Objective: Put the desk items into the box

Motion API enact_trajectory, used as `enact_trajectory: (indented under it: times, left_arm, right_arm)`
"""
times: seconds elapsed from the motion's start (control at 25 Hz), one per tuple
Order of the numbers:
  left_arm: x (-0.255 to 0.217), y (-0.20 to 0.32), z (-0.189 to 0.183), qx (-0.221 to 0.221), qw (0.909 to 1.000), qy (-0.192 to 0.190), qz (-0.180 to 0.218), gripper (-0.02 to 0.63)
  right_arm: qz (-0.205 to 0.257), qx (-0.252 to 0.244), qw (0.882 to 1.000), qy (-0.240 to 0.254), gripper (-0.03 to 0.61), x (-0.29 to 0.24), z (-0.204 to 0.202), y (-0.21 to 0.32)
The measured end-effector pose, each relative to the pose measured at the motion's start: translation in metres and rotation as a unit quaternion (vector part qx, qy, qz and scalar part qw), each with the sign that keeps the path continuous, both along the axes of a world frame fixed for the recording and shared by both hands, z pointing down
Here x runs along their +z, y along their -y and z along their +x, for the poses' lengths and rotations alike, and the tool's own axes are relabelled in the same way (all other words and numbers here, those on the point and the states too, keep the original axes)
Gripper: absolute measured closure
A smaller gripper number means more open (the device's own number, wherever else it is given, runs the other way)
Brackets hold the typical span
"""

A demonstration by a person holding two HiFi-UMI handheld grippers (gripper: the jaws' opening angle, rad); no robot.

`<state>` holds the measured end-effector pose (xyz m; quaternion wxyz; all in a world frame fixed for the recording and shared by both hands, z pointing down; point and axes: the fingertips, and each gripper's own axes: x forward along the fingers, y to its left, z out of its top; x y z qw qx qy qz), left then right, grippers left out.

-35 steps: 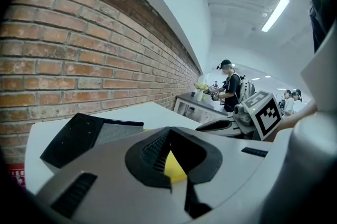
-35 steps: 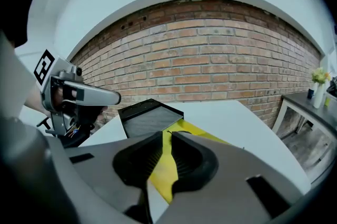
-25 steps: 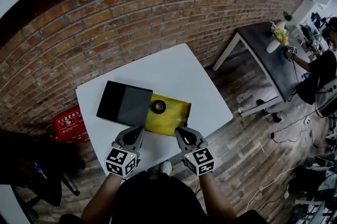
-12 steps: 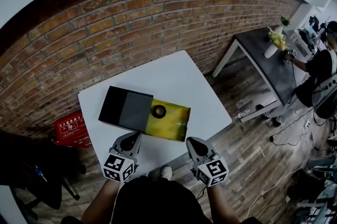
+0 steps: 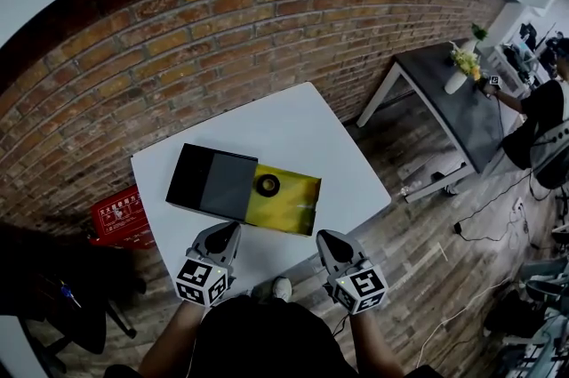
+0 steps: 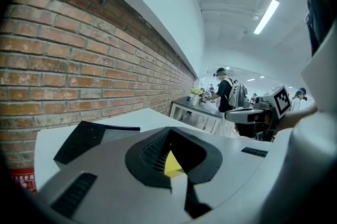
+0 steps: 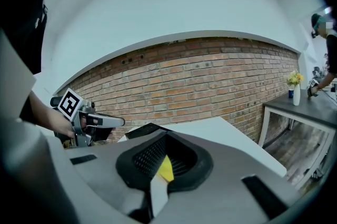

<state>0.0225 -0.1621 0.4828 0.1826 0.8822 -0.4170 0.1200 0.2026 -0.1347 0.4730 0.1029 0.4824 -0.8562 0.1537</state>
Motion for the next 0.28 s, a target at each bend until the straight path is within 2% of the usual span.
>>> enact_trajectory:
  times: [0.28]
  left_arm:
    - [0.0046, 0.0053, -0.0017, 0.003, 1.0, 0.003, -0.001, 0.601]
  right_arm:
    - [-0.003, 0.005, 1.0, 0.003, 0.557, 0.0043, -0.0003, 0.0038]
